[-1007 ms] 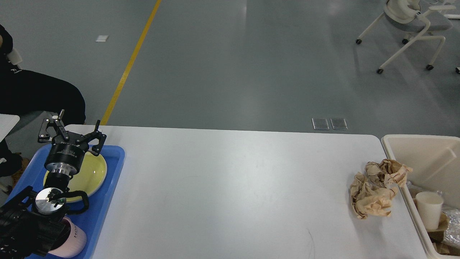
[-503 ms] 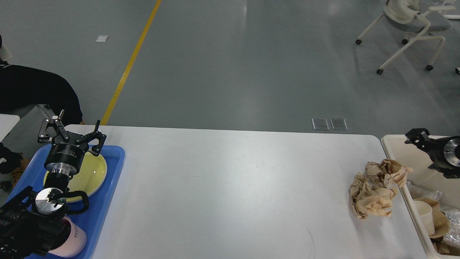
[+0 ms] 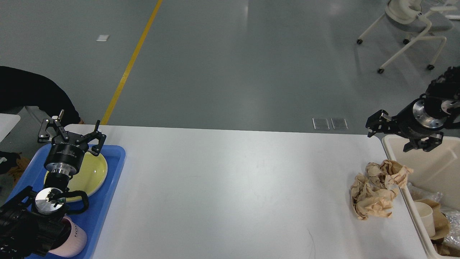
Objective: Tidy desktop
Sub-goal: 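Lower the right gripper onto the crumpled tan paper in the bin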
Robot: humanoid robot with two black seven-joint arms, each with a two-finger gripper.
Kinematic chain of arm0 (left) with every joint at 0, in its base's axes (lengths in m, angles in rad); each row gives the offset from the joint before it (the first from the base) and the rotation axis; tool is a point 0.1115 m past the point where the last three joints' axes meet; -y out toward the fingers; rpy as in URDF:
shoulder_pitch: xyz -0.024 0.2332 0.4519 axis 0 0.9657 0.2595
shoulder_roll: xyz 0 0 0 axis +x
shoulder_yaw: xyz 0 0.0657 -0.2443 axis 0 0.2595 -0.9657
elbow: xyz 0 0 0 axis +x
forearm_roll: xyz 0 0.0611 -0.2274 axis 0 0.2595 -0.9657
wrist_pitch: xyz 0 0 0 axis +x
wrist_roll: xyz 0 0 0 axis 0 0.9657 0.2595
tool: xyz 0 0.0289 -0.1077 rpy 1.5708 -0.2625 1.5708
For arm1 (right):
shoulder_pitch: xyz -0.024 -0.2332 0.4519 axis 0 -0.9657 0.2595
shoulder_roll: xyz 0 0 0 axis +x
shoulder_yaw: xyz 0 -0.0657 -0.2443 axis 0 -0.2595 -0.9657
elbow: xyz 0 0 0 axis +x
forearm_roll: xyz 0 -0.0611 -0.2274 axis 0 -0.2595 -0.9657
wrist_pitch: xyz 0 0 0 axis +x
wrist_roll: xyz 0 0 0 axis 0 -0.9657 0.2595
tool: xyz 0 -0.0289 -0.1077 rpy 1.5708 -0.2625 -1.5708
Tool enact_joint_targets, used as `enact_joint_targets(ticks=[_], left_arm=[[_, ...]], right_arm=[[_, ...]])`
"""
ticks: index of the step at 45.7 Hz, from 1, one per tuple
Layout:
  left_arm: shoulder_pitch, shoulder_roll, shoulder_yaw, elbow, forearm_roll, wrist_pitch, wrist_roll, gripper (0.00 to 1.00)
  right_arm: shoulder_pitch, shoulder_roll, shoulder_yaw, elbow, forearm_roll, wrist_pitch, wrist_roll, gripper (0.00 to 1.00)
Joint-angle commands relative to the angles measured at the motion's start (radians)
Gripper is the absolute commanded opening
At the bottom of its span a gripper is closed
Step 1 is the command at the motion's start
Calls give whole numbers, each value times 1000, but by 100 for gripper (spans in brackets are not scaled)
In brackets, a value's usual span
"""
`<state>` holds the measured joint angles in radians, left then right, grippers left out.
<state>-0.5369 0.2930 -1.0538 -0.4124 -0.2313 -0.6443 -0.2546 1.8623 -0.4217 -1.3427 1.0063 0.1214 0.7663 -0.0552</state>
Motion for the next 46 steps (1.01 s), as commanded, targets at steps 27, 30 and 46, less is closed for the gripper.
enact_joint_targets(ticks=[27, 30, 46], left_arm=[[0, 0, 0, 0, 0, 0, 0, 96], [0, 0, 0, 0, 0, 0, 0, 96], [0, 0, 0, 0, 0, 0, 0, 96]], right_arm=[[-489, -8, 192, -117, -11, -200, -2, 100], [-526, -3, 192, -146, -9, -277, -2, 100], [-649, 55, 197, -189, -12, -441, -2, 100]])
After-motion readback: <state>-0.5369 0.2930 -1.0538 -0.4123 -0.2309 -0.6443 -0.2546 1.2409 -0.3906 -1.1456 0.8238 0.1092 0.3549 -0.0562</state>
